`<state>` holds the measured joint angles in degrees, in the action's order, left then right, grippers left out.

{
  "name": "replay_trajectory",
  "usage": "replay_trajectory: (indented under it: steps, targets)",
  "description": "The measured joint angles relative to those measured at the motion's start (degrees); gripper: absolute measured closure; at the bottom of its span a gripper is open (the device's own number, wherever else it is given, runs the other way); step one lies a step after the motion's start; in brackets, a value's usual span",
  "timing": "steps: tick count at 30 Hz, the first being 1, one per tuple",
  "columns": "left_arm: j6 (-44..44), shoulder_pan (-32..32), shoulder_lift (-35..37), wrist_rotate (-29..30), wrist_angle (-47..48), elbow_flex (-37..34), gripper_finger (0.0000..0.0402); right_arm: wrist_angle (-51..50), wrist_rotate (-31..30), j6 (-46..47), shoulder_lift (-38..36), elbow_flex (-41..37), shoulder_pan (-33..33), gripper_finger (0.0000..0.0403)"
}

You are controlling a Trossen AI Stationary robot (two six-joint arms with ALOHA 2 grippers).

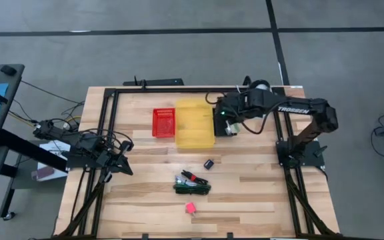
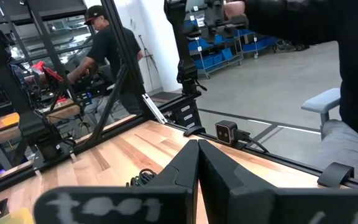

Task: Pick and place items into bin
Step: Put the green box into the black bin

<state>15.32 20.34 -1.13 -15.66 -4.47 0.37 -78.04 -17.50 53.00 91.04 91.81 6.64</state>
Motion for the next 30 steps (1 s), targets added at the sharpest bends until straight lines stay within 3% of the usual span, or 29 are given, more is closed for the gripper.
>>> replay_trajectory:
  steps: [13,30]
  targets:
    - [0.24,-0.01,0.0,0.0,0.01,0.0,0.0401,7.27,3.83,-4.15,6.0,-0.86,1.12,0.0365]
    - [0.05,-0.02,0.0,0.02,0.0,-0.01,0.0401,7.05,7.05,-8.53,10.54,-0.86,6.61,0.0364]
